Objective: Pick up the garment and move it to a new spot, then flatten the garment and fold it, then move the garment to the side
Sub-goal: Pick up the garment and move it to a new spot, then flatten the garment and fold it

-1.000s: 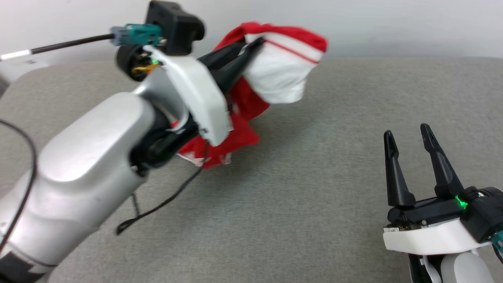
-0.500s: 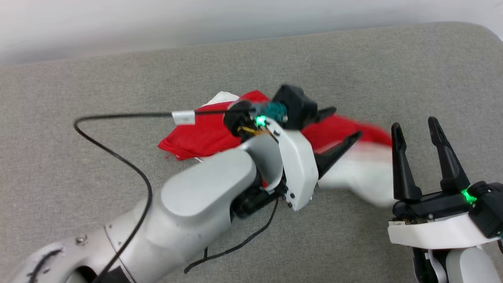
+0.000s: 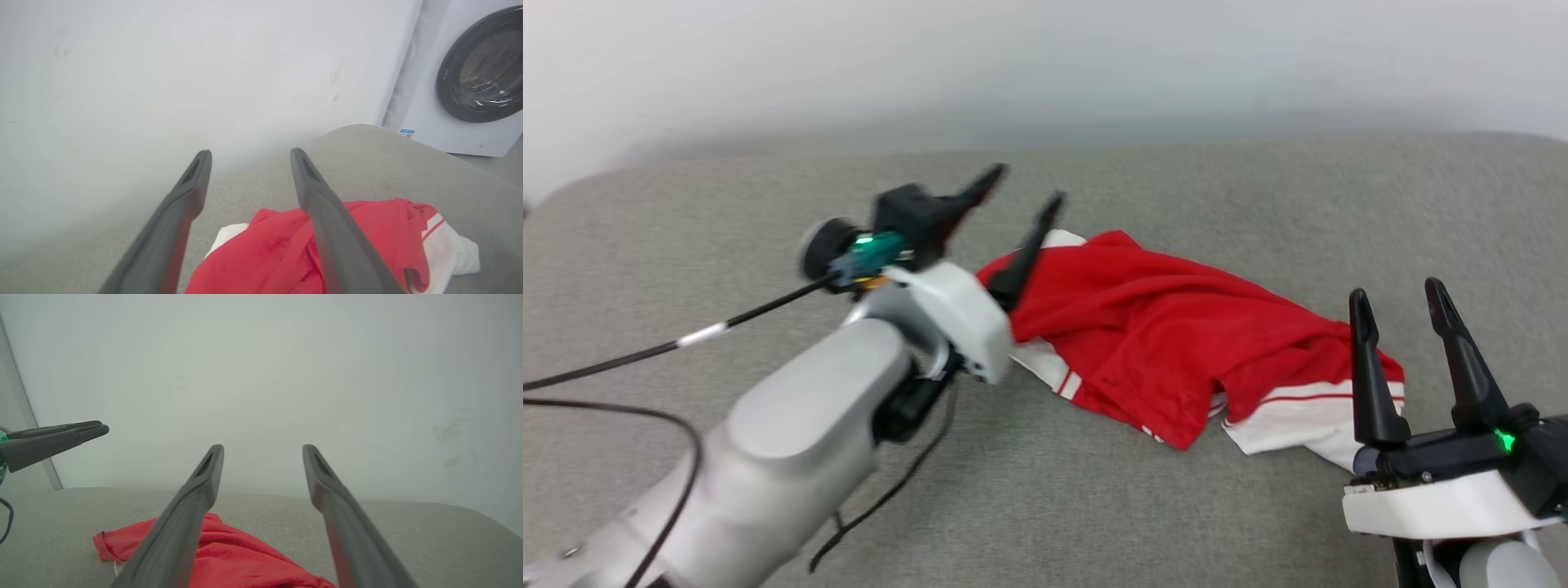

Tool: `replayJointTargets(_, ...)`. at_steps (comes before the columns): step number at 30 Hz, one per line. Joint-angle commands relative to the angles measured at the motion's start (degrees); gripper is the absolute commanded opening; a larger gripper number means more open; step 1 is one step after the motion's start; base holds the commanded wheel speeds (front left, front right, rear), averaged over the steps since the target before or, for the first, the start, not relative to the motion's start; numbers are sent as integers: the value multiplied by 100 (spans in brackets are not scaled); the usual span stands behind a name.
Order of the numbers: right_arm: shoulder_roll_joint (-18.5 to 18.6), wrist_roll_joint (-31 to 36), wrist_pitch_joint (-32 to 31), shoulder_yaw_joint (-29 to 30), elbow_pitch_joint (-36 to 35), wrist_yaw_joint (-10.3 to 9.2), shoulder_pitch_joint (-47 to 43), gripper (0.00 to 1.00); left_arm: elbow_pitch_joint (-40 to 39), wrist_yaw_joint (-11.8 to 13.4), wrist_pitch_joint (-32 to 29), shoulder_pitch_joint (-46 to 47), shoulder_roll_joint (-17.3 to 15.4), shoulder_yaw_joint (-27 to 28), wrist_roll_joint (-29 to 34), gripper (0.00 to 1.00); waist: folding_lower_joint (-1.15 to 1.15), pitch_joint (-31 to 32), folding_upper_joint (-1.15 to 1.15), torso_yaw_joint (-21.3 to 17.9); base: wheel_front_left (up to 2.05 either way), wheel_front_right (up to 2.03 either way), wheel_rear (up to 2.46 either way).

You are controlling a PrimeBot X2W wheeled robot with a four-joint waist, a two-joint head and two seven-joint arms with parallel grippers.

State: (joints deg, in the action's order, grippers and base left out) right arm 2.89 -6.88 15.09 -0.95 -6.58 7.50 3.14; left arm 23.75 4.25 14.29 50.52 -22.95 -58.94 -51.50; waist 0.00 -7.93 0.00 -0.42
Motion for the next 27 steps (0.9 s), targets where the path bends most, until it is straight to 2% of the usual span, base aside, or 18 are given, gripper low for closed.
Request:
replayJointTargets(1, -4, 36, 12, 20, 4, -2, -86, 100, -61, 115, 54, -171, -157, 107, 94, 100, 0, 236, 0, 236, 0, 0, 0)
replayJointTargets(5, -5, 97, 12, 49, -10, -2, -246, 100, -578, 487, 97, -738, -583, 688, 397, 100, 0, 419, 0, 441, 0, 0, 0)
replayJointTargets(9, -4, 113, 12, 4, -17, -2, -363, 100, -1343, 810, 89, -1772, -913, 1389, 867, 100, 0, 526, 0, 558, 0, 0, 0)
replayJointTargets(12, -3, 90, 12, -34, -8, -2, -414, 100, -1894, 937, 91, -2639, -943, 1928, 1193, 100, 0, 567, 0, 602, 0, 0, 0)
replayJointTargets(15, -3, 59, 12, -73, 21, -2, -487, 100, -2316, 986, 91, -3493, -769, 2468, 1513, 100, 0, 605, 0, 638, 0, 0, 0)
replayJointTargets(18, -3, 42, 12, -91, 29, -2, -530, 100, -2573, 822, 92, -4181, -423, 2964, 1684, 100, 0, 626, 0, 658, 0, 0, 0)
replayJointTargets(22, -4, -10, 12, -58, 36, -2, -557, 100, -2551, 498, 92, -4690, -23, 3329, 1912, 100, 0, 629, 0, 672, 0, 0, 0)
replayJointTargets(27, -4, 25, 12, -113, 22, -2, -484, 100, -2327, 101, 92, -4775, 144, 3475, 2166, 100, 0, 553, 0, 626, 0, 0, 0)
